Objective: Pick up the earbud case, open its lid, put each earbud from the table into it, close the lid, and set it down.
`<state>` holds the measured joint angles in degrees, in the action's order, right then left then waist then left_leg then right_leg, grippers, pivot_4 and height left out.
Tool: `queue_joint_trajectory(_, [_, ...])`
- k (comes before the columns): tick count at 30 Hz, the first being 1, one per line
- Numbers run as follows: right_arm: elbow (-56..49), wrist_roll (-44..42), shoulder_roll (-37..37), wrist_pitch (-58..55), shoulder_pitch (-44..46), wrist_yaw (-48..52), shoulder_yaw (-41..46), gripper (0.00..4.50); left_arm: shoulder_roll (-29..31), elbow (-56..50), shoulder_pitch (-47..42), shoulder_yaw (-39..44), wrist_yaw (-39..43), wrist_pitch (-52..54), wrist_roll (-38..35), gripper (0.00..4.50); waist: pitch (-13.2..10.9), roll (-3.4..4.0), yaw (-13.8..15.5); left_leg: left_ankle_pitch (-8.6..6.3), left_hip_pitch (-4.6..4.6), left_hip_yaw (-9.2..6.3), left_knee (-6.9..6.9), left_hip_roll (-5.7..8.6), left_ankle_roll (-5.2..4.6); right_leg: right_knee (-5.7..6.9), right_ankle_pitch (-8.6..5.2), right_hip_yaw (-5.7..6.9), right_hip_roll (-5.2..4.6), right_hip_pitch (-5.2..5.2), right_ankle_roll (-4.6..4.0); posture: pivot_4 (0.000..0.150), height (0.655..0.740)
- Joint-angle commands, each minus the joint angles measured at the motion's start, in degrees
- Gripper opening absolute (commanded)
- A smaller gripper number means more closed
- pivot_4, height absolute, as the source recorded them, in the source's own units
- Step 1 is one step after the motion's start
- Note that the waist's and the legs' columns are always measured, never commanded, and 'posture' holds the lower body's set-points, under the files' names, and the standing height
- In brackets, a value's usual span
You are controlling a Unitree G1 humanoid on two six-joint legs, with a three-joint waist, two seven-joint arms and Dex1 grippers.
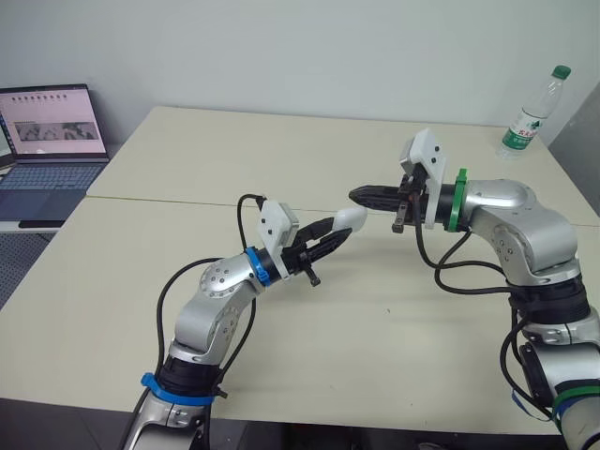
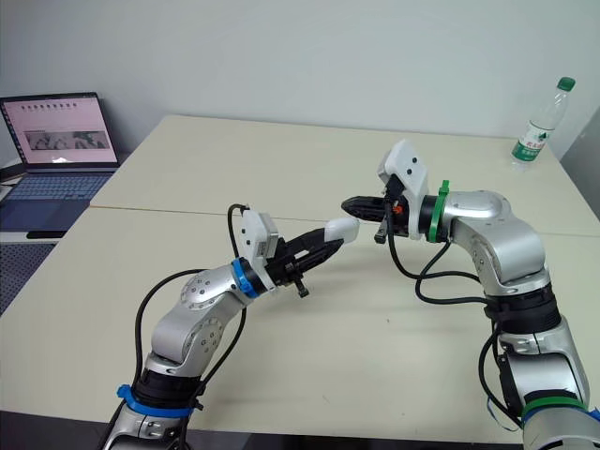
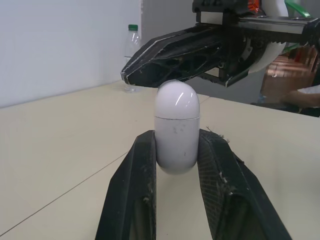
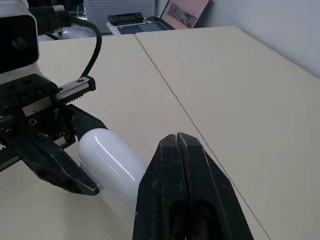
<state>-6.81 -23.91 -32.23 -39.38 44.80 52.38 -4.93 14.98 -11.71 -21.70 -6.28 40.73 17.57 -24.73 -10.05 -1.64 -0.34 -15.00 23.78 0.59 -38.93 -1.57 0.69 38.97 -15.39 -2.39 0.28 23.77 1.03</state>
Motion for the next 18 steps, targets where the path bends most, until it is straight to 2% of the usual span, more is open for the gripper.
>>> queue_joint_trajectory(1, [0.98, -2.88, 0.21, 4.37, 0.16, 2.61, 4.33, 0.56, -0.36, -2.44, -1.89, 3.47, -0.96, 1.68, -3.81, 0.79, 0.0, 0.0, 0.03, 0.0, 0.0, -0.01, 0.0, 0.0, 0.0, 0.0, 0.0, 0.01, 0.01, 0.0, 0.0, 0.15, 0.74])
queue_joint_trajectory(6, [2.87, -5.29, -0.97, 9.58, -0.79, 6.13, 8.81, 2.38, 1.81, -3.56, -2.54, 6.56, -2.14, 15.31, -13.03, 0.79, -0.01, -0.01, 0.0, 0.0, 0.01, -0.01, 0.0, 0.0, 0.0, -0.01, 0.0, 0.01, 0.04, -0.01, 0.0, 0.15, 0.74])
queue_joint_trajectory(9, [0.92, -5.18, -3.29, 12.36, -4.36, 9.94, 8.19, 3.52, 3.54, -3.71, -2.82, 8.71, -6.04, 28.19, -19.81, 0.79, 0.0, -0.01, -0.08, 0.0, 0.01, -0.05, 0.0, -0.01, 0.0, -0.02, 0.0, 0.03, 0.03, -0.02, 0.01, 0.15, 0.74])
queue_joint_trajectory(12, [-0.9, -3.86, -5.89, 16.53, -9.54, 14.36, 6.61, 4.48, 1.98, -2.53, -3.34, 12.94, -12.09, 38.01, -28.03, 0.79, -0.01, -0.02, -0.01, 0.0, 0.01, -0.12, 0.0, 0.0, 0.0, -0.04, -0.01, 0.1, 0.03, -0.06, 0.02, 0.15, 0.74])
queue_joint_trajectory(15, [-1.48, -1.38, -6.99, 22.57, -14.29, 16.95, 4.89, 4.48, -0.55, -0.03, -4.12, 15.86, -19.3, 46.28, -33.3, 0.79, -0.01, -0.02, -0.01, 0.0, 0.0, -0.12, -0.03, 0.0, 0.0, -0.02, -0.01, 0.08, 0.01, -0.08, 0.02, 0.15, 0.74])
queue_joint_trajectory(18, [-2.16, 1.31, -6.08, 27.5, -17.08, 16.32, 3.28, 4.48, -3.14, 2.26, -4.44, 16.87, -24.82, 50.42, -34.44, 0.79, -0.01, -0.02, -0.05, 0.0, -0.14, -0.12, -0.04, 0.0, 0.01, 0.01, -0.01, 0.06, 0.02, -0.17, 0.02, 0.15, 0.74])
